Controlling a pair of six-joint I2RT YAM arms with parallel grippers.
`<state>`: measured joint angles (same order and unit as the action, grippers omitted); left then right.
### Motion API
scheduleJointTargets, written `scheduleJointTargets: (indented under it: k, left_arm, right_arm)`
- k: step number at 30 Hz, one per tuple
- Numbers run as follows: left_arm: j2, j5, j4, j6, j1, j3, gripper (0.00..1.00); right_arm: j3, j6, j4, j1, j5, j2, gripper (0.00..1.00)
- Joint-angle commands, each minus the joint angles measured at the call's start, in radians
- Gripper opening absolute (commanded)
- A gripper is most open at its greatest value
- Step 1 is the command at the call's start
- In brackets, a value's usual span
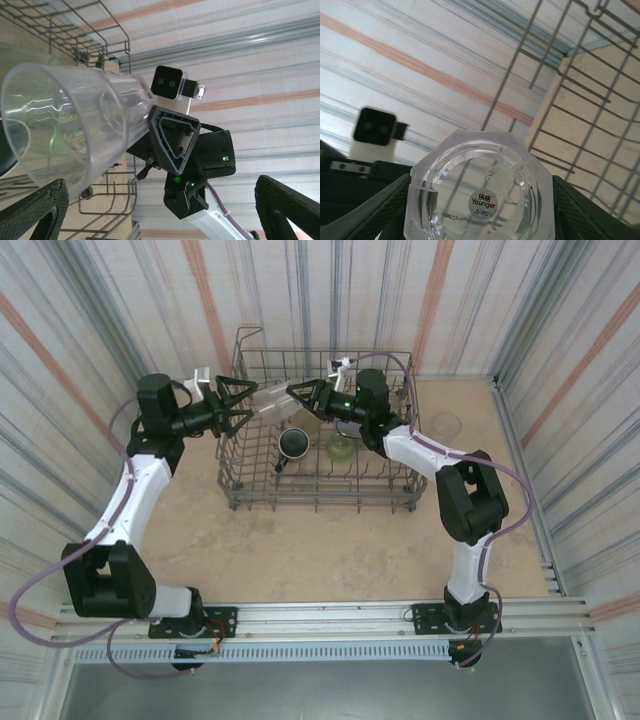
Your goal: Load the cups into the dish rack
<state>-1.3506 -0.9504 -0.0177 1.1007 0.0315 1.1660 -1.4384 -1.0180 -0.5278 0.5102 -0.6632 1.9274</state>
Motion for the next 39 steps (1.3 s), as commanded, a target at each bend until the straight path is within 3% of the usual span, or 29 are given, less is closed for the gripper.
scheduleJointTargets:
  k: [1, 11, 20, 39]
  left_arm:
    - [0.076, 0.048, 0.186, -0.141, -0.027, 0.049, 0.99]
    - [0.153, 0.121, 0.409, -0.319, -0.092, 0.080, 0.99]
    - [0.171, 0.083, 0.483, -0.374, -0.160, 0.074, 0.99]
    - [0.189, 0.083, 0.596, -0.463, -0.212, 0.088, 0.99]
  right_arm:
    - [-0.054, 0.153, 0.143, 0.000, 0.044, -0.071, 0.47]
    - [-0.203, 0.452, 0.506, 0.058, 0.136, -0.076, 0.47]
    - [-0.336, 0.661, 0.747, 0.123, 0.240, -0.029, 0.47]
    - [-0.368, 0.892, 0.815, 0.250, 0.339, 0.057, 0.46]
